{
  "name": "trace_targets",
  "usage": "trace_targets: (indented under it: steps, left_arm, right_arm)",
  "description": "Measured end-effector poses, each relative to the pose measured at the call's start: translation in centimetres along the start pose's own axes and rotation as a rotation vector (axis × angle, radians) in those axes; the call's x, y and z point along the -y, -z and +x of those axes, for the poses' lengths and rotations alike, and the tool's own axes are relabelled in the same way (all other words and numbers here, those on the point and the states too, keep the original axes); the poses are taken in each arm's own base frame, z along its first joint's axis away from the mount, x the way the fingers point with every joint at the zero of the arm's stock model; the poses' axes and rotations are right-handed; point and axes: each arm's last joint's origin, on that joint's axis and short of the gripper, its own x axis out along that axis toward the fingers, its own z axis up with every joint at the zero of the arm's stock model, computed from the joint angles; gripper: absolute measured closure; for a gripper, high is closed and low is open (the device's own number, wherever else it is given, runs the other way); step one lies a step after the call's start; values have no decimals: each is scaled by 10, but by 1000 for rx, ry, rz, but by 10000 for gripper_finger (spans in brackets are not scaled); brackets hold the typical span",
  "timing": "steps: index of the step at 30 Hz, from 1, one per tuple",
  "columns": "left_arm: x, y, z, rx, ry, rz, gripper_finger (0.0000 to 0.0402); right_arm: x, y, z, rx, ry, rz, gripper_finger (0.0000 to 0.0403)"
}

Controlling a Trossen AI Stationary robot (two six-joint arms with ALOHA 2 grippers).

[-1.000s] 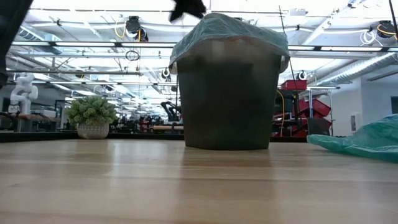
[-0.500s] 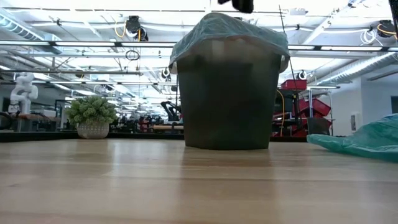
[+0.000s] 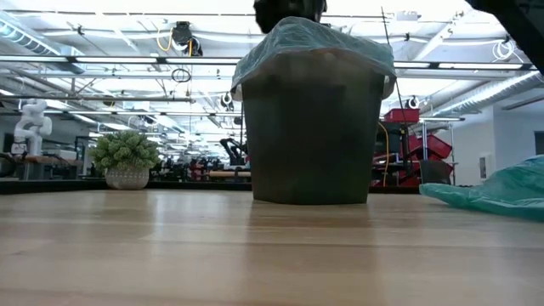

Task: Place trash/remove bag and relplace
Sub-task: Put the brown paper into the trash bin

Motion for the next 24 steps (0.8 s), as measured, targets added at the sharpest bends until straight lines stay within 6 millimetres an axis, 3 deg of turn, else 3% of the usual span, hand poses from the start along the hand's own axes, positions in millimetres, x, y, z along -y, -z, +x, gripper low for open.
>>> trace_targets:
  steps: [7, 19, 24]
  left_arm:
    - [1, 2, -6, -15, 0, 29, 401]
    - [1, 5, -9, -43, -7, 46, 401]
    - [1, 5, -9, -41, -12, 46, 401]
  right_arm:
    - [-1, -3, 27, -78, 57, -3, 403]
    - [4, 4, 24, -137, 105, -39, 403]
    - [7, 9, 46, -192, 120, -69, 403]
